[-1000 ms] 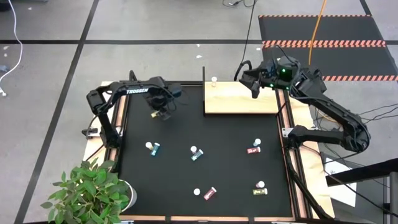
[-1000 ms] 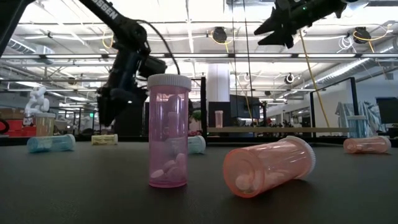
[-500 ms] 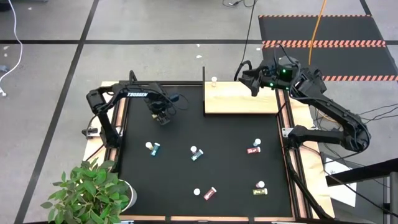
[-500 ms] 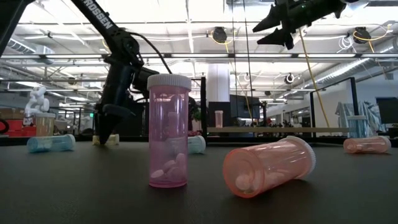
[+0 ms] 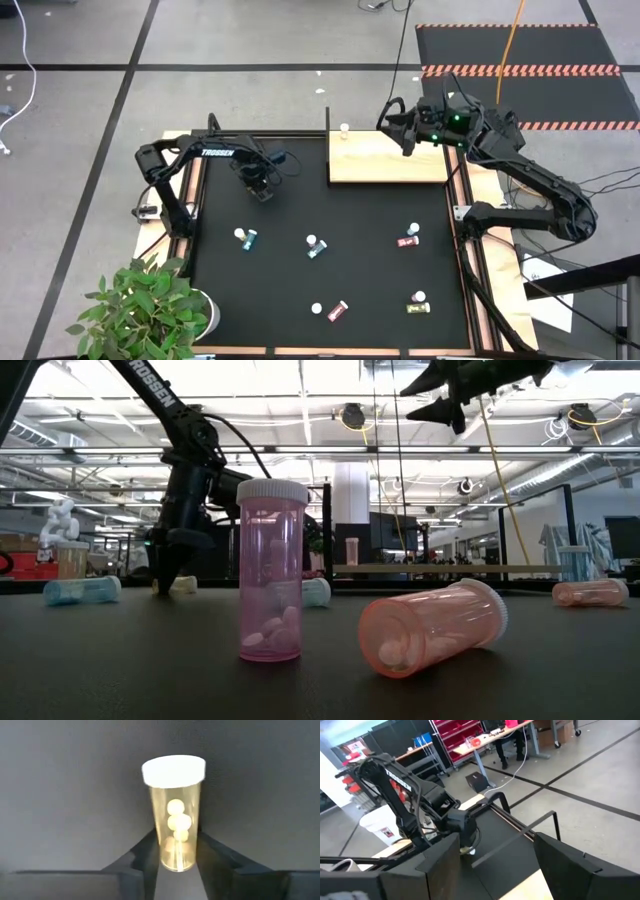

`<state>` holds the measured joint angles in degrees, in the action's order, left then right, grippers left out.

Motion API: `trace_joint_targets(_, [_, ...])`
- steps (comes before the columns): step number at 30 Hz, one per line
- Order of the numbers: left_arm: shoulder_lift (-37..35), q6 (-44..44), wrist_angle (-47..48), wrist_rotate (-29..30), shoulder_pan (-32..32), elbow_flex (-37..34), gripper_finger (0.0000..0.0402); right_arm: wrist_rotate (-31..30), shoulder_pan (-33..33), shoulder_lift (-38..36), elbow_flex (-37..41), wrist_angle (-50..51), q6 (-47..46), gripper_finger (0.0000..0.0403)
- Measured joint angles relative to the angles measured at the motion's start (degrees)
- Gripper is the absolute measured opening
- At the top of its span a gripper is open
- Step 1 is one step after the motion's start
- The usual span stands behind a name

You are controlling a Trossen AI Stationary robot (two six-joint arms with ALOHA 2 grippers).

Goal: Pick and place medicine bottles onto shelf by color
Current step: Put the top yellow pill bottle on the shelf

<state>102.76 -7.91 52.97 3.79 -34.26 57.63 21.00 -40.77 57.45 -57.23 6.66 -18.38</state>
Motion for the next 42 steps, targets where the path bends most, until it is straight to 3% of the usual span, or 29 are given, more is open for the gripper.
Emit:
trace_joint_targets(4, [0.04,-1.18,0.05,0.0,-0.02,-0.02,0.01,-0.04,0.85,0.0,0.0,-0.08,-1.99,0.0251])
trace_joint_targets(9, [-2.74,-4.64,0.21,1.79,0.89,-0.5,0.0118,-0.08,2.13,0.0,0.02,-3.06,-3.9,0.0251])
trace_joint_targets(12, [-8.28,-7.57,-0.1,4.31,1.2,-0.32,0.0119,0.03,3.06,0.13,0.02,-6.73,-6.12,0.0251])
trace_joint_targets(19, [-25.15,-11.23,-3.17,3.77,4.51,-0.24,0.0098,0.28,7.17,0.77,0.02,-14.58,-9.09,0.0251])
trace_joint_targets(26, [-36.49,-4.36,-21.86,-7.66,10.16,-0.19,0.0121,0.26,13.92,6.2,-0.02,-24.52,-7.28,0.0251])
trace_joint_targets(32, [-37.31,3.89,-33.96,-11.21,16.04,-0.15,0.0116,1.8,18.84,13.73,0.07,-32.56,-9.46,0.0251])
trace_joint_targets(36, [-34.91,9.54,-38.27,-11.85,19.95,-0.15,0.0106,1.79,20.95,16.9,0.07,-32.44,-6.11,0.0251])
trace_joint_targets(42, [-29.99,9.64,-45.47,-11.89,23.51,-0.15,0.0111,1.63,26.18,19.02,0.07,-32.66,12.38,0.0259])
